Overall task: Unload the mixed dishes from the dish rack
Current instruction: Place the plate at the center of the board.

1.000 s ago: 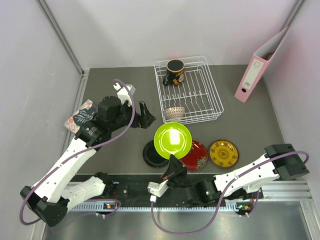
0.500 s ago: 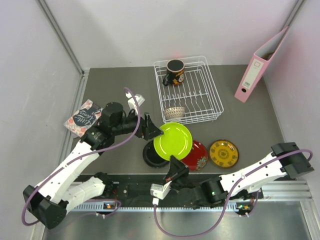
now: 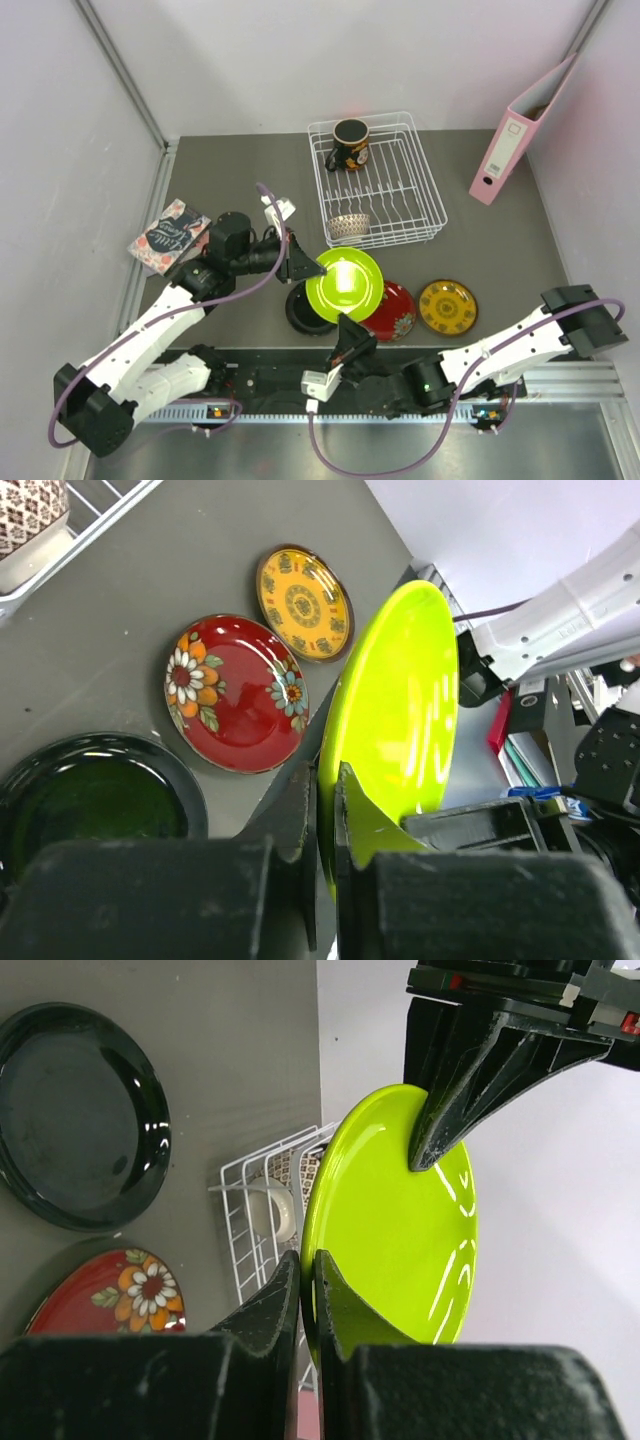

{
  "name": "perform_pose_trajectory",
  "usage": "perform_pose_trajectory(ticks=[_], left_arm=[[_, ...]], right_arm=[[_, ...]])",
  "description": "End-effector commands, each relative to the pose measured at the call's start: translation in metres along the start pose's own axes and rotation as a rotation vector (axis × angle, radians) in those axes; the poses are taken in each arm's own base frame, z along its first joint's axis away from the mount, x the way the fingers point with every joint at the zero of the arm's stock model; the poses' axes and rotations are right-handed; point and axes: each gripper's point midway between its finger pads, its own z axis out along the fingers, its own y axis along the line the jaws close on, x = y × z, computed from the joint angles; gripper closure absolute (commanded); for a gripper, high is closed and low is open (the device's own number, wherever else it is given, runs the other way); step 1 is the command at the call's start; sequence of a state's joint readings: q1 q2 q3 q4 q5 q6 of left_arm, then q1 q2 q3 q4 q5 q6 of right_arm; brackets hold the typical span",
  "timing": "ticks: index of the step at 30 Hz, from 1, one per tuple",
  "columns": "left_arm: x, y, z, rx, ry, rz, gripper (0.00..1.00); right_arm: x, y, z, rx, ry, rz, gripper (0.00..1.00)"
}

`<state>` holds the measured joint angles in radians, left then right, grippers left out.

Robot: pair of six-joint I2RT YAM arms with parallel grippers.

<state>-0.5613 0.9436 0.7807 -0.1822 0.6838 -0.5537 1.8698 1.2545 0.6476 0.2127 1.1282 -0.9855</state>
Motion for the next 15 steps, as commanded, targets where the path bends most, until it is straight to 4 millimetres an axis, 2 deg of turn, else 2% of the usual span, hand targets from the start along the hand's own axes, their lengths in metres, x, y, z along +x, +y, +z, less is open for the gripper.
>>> perform_pose_trajectory(ticks=[1, 4, 5, 7, 11, 13, 14, 15], left_arm=[[-0.011, -0.008, -0.002, 0.034, -0.045, 0.052, 1.0], [-0.015, -0.002, -0.005, -0.019, -0.078, 0.047, 1.0], [-0.02, 0.002, -0.007, -0.057, -0.101, 0.044, 1.0], [-0.024, 0.007, -0.009, -0.099, -0.121, 0.031, 1.0], [-0.043, 0.027, -0.02, -0.243, -0.215, 0.0, 1.0], [-0.049, 0.038, -0.03, -0.315, -0.262, -0.024, 1.0], [-0.06, 0.051, -0.039, -0.39, -0.318, -0.037, 1.0], [-0.061, 0.058, -0.045, -0.431, -0.332, -0.054, 1.0]], right_arm=[[-0.004, -0.011, -0.003, 0.05, 0.011, 0.083, 1.0], [-0.002, -0.013, -0.003, 0.066, 0.038, 0.083, 0.56], [-0.002, -0.014, -0.003, 0.074, 0.044, 0.092, 0.28], [0.0, -0.021, -0.005, 0.099, 0.064, 0.114, 0.01], [-0.001, -0.045, -0.011, 0.148, 0.077, 0.212, 0.0], [-0.001, -0.072, -0.019, 0.194, 0.067, 0.335, 0.0], [-0.003, -0.087, -0.022, 0.221, 0.052, 0.43, 0.0], [0.0, -0.105, -0.028, 0.245, 0.038, 0.524, 0.0]])
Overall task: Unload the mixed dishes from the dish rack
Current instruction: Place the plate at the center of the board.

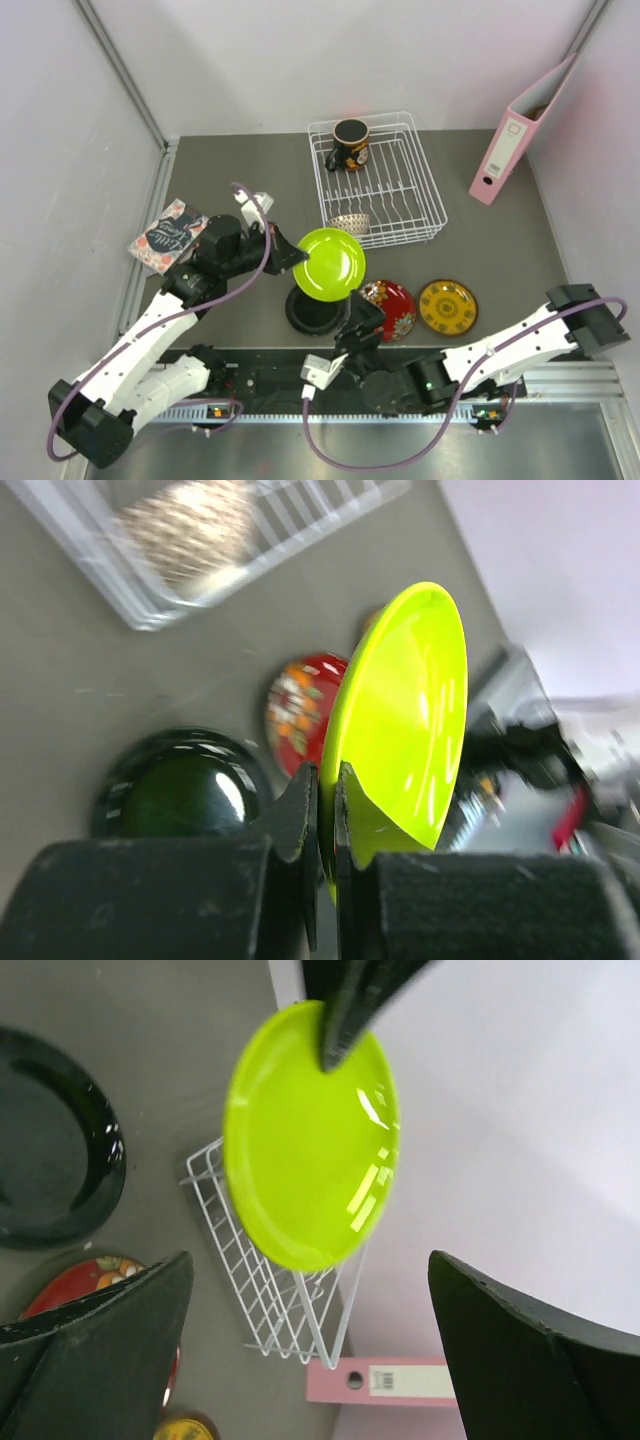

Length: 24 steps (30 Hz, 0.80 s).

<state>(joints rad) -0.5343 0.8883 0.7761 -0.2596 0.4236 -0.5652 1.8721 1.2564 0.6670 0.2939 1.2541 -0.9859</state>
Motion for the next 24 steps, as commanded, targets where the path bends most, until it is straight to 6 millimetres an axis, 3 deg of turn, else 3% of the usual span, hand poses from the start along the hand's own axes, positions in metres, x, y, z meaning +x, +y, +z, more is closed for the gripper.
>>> perform_pose_trajectory(ticks=[1, 3, 7, 10, 12, 17, 24], left_arm=[[-0.05, 0.029, -0.022, -0.217, -0.211, -0.052, 1.0], [-0.062, 0.048, -0.03, -0.317, -0.266, -0.083, 1.0], [-0.056, 0.09, -0.049, -0.55, -0.301, -0.17, 1.0], [-0.047, 0.112, -0.057, -0.648, -0.31, -0.213, 1.0], [-0.038, 0.127, -0.062, -0.705, -0.297, -0.243, 1.0], [-0.005, 0.156, -0.067, -0.781, -0.254, -0.345, 1.0], [0.017, 0.181, -0.088, -0.906, -0.292, -0.411, 1.0]], right_arm=[[-0.017, -0.103, -0.019, 0.143, -0.04, 0.53, 0.01], [-0.008, -0.141, -0.025, 0.188, -0.062, 0.734, 0.0], [0.019, -0.205, -0.032, 0.292, -0.082, 1.048, 0.0], [0.05, -0.232, -0.032, 0.387, -0.074, 1.245, 0.0], [0.06, -0.244, -0.034, 0.416, -0.126, 1.366, 0.0], [0.067, -0.249, -0.026, 0.454, -0.175, 1.447, 0.0], [0.06, -0.237, -0.013, 0.45, -0.2, 1.433, 0.0]])
